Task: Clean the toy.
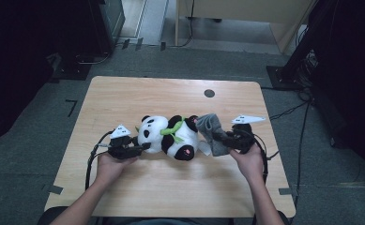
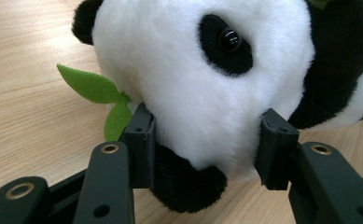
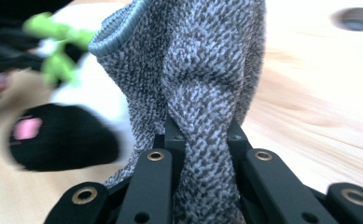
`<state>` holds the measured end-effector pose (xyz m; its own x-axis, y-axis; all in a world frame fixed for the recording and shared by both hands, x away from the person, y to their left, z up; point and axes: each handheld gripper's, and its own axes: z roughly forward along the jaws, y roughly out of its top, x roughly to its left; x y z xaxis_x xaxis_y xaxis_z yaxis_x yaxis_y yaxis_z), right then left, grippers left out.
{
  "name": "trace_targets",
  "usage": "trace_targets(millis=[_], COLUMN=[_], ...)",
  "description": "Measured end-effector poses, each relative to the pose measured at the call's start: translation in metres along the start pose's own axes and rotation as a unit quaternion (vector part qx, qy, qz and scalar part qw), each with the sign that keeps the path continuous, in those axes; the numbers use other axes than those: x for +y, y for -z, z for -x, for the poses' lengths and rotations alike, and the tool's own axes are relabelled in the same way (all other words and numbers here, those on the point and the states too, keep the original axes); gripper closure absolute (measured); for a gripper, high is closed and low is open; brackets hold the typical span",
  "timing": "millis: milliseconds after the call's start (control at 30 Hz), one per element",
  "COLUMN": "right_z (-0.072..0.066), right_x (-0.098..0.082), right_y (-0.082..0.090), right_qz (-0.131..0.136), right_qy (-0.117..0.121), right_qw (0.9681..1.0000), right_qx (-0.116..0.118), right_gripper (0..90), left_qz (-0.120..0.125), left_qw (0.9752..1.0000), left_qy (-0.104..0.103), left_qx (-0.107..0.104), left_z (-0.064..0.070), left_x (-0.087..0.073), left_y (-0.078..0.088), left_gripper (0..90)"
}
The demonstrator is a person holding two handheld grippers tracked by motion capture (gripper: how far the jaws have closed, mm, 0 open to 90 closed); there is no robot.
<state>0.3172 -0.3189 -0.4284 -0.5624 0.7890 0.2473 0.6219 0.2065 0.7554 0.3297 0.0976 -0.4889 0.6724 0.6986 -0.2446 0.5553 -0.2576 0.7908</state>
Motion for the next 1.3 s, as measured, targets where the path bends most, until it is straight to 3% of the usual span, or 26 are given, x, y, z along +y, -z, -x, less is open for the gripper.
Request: trace_targets(millis=[33, 67, 133, 200, 233, 467, 600, 767, 867, 1033, 1133, 1167, 1200, 1300], right_z=[0.014, 0.014, 0.031, 0.035, 0.044, 0.069, 0.077, 0.086, 0.089, 0.091, 0.092, 0.092, 0.091, 0.087], right_x=[-0.004, -0.004, -0.012, -0.013, -0.017, -0.031, -0.038, -0.04, -0.041, -0.043, -0.044, -0.044, -0.042, -0.038], right_y=[0.004, 0.004, 0.006, 0.006, 0.006, 0.004, -0.006, -0.019, -0.028, -0.033, -0.031, -0.031, -0.027, -0.019], right_qz=[0.002, 0.002, 0.007, 0.007, 0.0, -0.008, -0.026, -0.028, -0.048, -0.05, -0.045, -0.045, -0.04, -0.021], right_qy=[-0.015, -0.015, -0.035, -0.039, -0.044, -0.064, -0.068, -0.067, -0.065, -0.056, -0.064, -0.064, -0.061, -0.049], right_qw=[0.9996, 0.9996, 0.9988, 0.9986, 0.9977, 0.9941, 0.9926, 0.991, 0.9897, 0.9902, 0.9899, 0.9899, 0.9899, 0.9894], right_qx=[-0.024, -0.024, -0.033, -0.034, -0.052, -0.086, -0.097, -0.113, -0.118, -0.118, -0.118, -0.118, -0.122, -0.135], right_gripper=[79.1, 79.1, 79.1, 79.1, 78.9, 78.4, 78.3, 77.6, 77.0, 75.2, 62.5, 62.5, 53.0, 44.0], left_qz=[0.001, 0.001, 0.002, 0.002, 0.003, 0.003, 0.006, 0.008, 0.008, 0.009, 0.009, 0.009, 0.008, 0.009], left_qw=[1.0, 1.0, 1.0, 1.0, 1.0, 1.0, 1.0, 0.9999, 0.9999, 0.9999, 0.9999, 0.9999, 0.9999, 0.9999], left_qy=[-0.002, -0.002, 0.001, 0.001, 0.001, 0.001, 0.0, 0.0, -0.001, -0.003, -0.004, -0.004, -0.006, -0.006], left_qx=[0.001, 0.001, 0.002, 0.002, 0.004, 0.004, 0.005, 0.006, 0.007, 0.006, 0.006, 0.006, 0.006, 0.004], left_z=[0.0, 0.0, -0.001, -0.001, 0.0, 0.0, 0.0, 0.0, 0.0, 0.0, 0.0, 0.0, 0.0, -0.001], left_x=[0.0, 0.0, 0.0, 0.0, 0.0, -0.001, -0.001, -0.002, -0.002, -0.002, -0.002, -0.002, -0.002, -0.002], left_y=[0.001, 0.001, 0.002, 0.002, 0.002, 0.002, 0.002, 0.001, 0.001, 0.001, 0.001, 0.001, 0.001, 0.001], left_gripper=[49.7, 49.7, 49.6, 49.6, 49.6, 49.4, 49.3, 49.1, 49.0, 48.8, 48.4, 48.2, 48.2, 47.7])
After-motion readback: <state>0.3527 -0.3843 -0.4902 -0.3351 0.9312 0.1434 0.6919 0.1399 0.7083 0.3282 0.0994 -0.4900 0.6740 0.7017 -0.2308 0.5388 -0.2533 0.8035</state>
